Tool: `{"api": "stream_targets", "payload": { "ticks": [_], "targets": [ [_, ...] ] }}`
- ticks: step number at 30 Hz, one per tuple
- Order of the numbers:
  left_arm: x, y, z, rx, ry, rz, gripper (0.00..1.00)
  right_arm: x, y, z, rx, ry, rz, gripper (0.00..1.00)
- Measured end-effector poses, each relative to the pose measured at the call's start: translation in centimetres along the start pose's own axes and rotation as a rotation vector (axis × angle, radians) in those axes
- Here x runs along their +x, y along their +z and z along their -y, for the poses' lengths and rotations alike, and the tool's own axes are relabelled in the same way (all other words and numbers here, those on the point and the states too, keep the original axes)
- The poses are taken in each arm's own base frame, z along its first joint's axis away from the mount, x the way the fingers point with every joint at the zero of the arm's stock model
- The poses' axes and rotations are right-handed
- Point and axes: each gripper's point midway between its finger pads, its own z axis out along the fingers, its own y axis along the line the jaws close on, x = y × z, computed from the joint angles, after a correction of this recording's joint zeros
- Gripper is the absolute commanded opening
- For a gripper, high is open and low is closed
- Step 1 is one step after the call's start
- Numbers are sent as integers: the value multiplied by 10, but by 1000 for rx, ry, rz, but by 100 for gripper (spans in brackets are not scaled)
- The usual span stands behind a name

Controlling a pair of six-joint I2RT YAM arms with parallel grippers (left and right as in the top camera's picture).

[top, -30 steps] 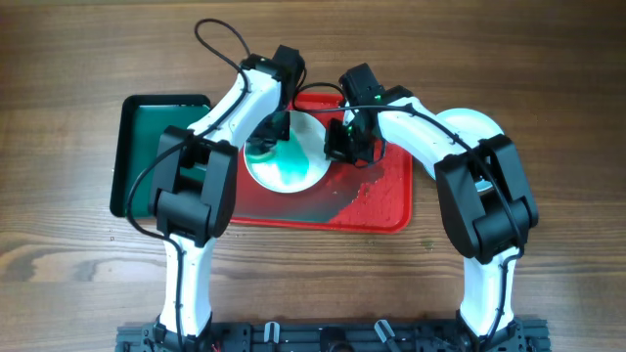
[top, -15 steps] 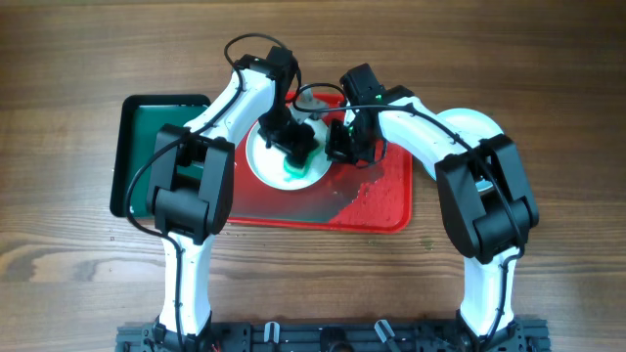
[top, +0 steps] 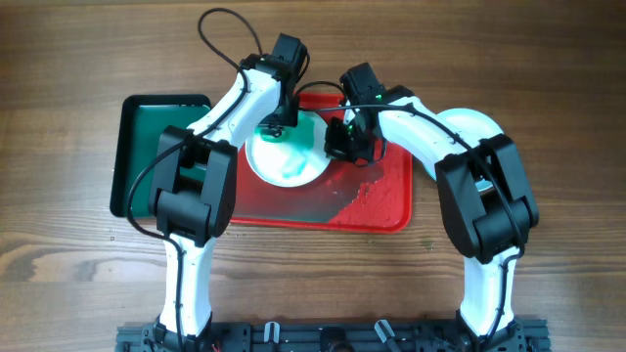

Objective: Clean dirty plates on tray and stack at the side
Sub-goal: 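Scrub the plate with the sponge while the right gripper holds its rim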

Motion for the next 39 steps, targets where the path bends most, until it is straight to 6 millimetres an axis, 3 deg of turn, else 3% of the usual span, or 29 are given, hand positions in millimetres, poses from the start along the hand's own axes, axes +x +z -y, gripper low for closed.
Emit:
{"api": "stream_targets", "payload": {
  "ticks": [3, 6, 10, 12, 14, 17, 21, 25, 28, 29, 31, 33, 36, 39],
  "targets": [
    [19, -1, -14, -59, -13, -76, 4, 1, 0, -2, -6, -3, -5, 4],
    [43, -3, -16, -3, 44, -195, 4, 3, 0, -1, -1, -3, -13, 4],
    [93, -24, 17, 370, 305, -416, 4, 4, 0, 1, 2, 1, -18, 4],
    [104, -33, 42, 534, 399, -427, 4, 4, 0, 1, 2, 1, -17, 4],
    [103, -38, 59, 621, 451, -395, 4, 4, 0, 1, 3, 1, -17, 4],
    [85, -38, 84, 699, 509, -274, 5, 4, 0, 1, 3, 1, -17, 4],
    [44, -30, 102, 691, 472, -91, 4, 4, 0, 1, 3, 2, -16, 4],
    [4, -14, 90, 508, 302, 20, 4, 0, -1, 2, 3, 7, -4, 4],
    [-16, -5, 50, 208, 137, 80, 4, -1, -1, 2, 2, 7, -1, 4],
    [-17, -2, 24, 62, 72, 86, 4, -2, -1, 1, -2, 4, 4, 4],
    [-12, -3, -9, -119, -3, 81, 4, -4, -2, -3, -11, -5, 14, 4],
    [11, -4, -20, -166, -2, -12, 4, -1, -1, -5, -13, -8, 3, 4],
    [49, -6, -20, -122, 3, -182, 4, 2, -1, -3, -7, -7, -10, 4],
    [78, -12, -1, 63, 10, -347, 4, 3, -1, -3, -6, -18, -12, 4]
  ]
}}
